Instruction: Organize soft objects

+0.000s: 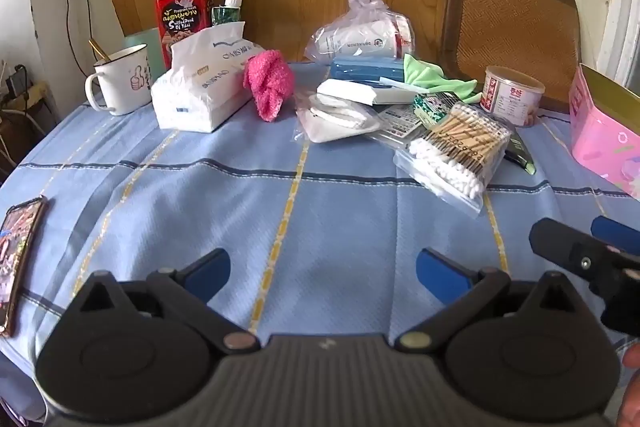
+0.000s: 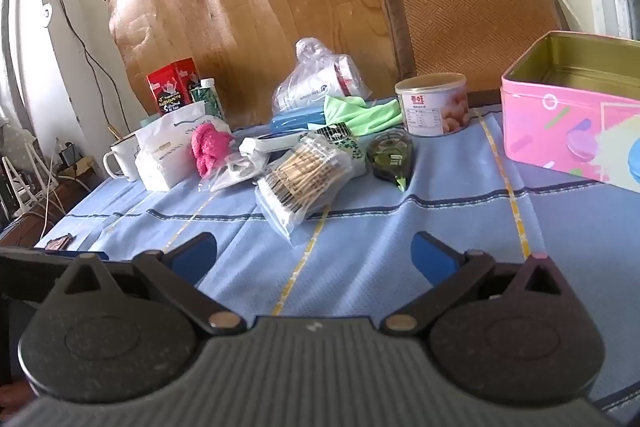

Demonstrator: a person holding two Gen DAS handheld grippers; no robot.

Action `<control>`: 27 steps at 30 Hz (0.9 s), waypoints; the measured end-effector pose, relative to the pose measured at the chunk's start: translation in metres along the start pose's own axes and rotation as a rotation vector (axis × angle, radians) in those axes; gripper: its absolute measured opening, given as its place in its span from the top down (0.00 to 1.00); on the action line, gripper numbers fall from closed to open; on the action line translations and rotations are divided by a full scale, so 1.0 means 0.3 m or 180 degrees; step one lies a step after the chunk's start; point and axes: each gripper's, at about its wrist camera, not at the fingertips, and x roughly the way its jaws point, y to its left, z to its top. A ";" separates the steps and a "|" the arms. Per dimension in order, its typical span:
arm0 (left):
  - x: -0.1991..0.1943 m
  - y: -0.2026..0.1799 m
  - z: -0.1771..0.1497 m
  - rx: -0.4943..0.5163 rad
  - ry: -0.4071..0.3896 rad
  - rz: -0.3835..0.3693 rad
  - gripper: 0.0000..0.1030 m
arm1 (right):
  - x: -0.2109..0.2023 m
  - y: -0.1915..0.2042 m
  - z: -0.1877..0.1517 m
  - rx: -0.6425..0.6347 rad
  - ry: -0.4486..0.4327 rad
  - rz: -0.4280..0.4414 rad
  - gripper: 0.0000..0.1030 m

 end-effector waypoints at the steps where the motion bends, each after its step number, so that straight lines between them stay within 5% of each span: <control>1: -0.003 -0.002 -0.003 0.0025 -0.0021 0.0015 0.00 | 0.000 0.000 0.000 -0.0005 0.0005 -0.0004 0.00; 18: 0.014 -0.025 -0.027 0.0007 0.0124 -0.0630 0.04 | -0.036 -0.026 0.019 0.0080 -0.0288 -0.0111 0.00; 27: -0.005 0.022 -0.013 -0.0395 0.0007 -0.0595 0.04 | -0.053 -0.040 0.023 0.0159 -0.0406 -0.0167 0.00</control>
